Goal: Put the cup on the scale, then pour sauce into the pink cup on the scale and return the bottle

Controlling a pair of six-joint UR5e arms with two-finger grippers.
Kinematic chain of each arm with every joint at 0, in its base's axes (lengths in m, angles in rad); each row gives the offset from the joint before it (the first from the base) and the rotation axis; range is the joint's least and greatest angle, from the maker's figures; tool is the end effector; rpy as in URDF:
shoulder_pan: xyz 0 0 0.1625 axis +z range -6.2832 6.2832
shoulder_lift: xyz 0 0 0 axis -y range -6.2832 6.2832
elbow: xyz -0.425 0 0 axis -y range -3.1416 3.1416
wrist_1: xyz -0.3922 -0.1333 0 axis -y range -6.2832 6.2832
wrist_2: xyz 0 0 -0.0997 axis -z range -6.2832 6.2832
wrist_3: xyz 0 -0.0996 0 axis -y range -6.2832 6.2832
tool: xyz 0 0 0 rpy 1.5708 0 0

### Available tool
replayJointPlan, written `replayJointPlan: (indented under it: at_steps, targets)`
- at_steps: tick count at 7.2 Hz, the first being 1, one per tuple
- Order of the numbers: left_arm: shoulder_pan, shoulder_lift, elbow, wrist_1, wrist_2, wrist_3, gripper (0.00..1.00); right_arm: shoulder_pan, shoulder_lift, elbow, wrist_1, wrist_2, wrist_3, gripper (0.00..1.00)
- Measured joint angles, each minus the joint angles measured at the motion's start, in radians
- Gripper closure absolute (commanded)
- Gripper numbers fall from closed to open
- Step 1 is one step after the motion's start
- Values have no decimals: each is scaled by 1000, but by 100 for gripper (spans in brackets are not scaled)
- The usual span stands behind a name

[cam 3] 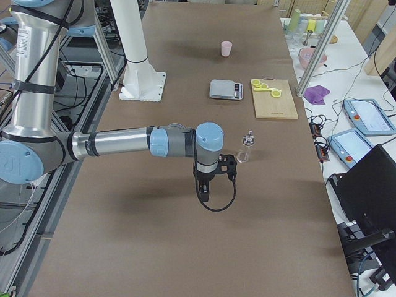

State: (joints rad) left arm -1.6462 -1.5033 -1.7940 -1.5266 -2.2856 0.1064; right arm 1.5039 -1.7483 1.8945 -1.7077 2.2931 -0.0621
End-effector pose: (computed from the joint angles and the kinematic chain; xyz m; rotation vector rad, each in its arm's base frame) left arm -0.1029 -0.4598 0.5894 0.1711 0.7015 0.0695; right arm 0.0397 -0.4169 0.5975 0.0072 -0.7228 -0.1267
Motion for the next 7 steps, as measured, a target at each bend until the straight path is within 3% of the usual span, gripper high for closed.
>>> replayJointPlan:
  at_steps: [3, 7]
  targets:
    - [0, -3, -4, -15, 0, 0, 1, -2, 11, 3, 8, 1, -1, 0]
    - [0, -34, -13, -20, 0, -1, 1, -4, 28, 1, 186, 7, 12, 0]
